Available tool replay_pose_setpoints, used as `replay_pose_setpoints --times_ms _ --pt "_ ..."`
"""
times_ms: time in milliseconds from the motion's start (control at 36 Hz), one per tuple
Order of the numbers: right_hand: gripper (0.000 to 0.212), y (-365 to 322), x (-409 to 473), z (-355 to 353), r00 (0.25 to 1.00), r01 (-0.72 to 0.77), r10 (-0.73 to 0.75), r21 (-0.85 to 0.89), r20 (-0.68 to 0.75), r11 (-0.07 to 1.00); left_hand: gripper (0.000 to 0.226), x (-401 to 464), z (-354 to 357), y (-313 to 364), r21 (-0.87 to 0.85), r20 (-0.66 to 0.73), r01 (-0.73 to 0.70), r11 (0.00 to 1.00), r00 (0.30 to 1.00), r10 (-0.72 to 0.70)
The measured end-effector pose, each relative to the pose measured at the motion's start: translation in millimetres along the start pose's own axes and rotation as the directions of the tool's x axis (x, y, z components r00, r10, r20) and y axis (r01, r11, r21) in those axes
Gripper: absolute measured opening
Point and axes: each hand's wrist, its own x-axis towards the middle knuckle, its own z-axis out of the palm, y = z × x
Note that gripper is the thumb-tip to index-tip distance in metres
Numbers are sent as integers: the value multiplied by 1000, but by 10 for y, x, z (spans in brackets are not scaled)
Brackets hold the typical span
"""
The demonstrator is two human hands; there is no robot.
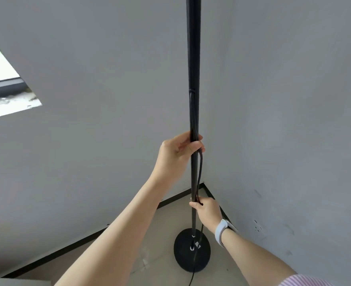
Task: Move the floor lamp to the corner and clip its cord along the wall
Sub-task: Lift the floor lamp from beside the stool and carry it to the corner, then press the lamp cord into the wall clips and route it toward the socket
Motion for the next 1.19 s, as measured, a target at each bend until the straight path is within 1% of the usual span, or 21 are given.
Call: replay_pose_setpoints --times_ms 83,194,361,472,528,611,722,833,917,972,1000,1111,1194 --pt "15 47 160 -68 1000 6 -6 11 -7 1000 13 134 75 -76 8 21 -18 1000 1000 17" --pt "15 142 338 -88 1000 6 -6 26 -13 1000 15 266 154 -224 -1 39 -30 1000 999 30" --pt "17 304 525 -68 999 -26 26 2 -35 1000 17 338 265 -441 8 60 -10 1000 998 9" --pt "15 390 629 -49 997 -41 43 40 -62 998 21 391 309 -559 18 72 5 1000 997 -6" --pt "15 394 698 -61 998 -30 33 53 -51 998 20 438 320 -583 4 61 5 1000 998 -5" --pt "15 354 750 -104 999 -39 40 67 -13 997 14 493 319 -599 23 59 -6 1000 998 5" --pt "17 298 744 -169 996 -53 50 50 71 997 13 504 296 -600 34 60 13 999 998 -15" --pt "17 94 690 -293 995 -20 14 67 95 998 11 491 267 -524 62 68 74 995 995 -78" --pt "26 -157 619 -450 996 43 -50 91 74 995 17 445 263 -426 89 56 95 991 993 -100" --pt "32 -366 556 -574 991 97 -105 106 77 990 22 407 252 -343 103 25 80 991 996 -83" --pt "31 -471 528 -634 988 124 -133 110 83 986 24 389 244 -301 98 5 67 993 998 -67" --pt "17 -897 392 -906 972 213 -221 105 77 971 24 429 178 -22 103 -113 2 995 994 10" --pt "16 -1168 271 -1121 963 246 -256 118 83 962 23 535 161 256 101 -163 -14 995 986 30"
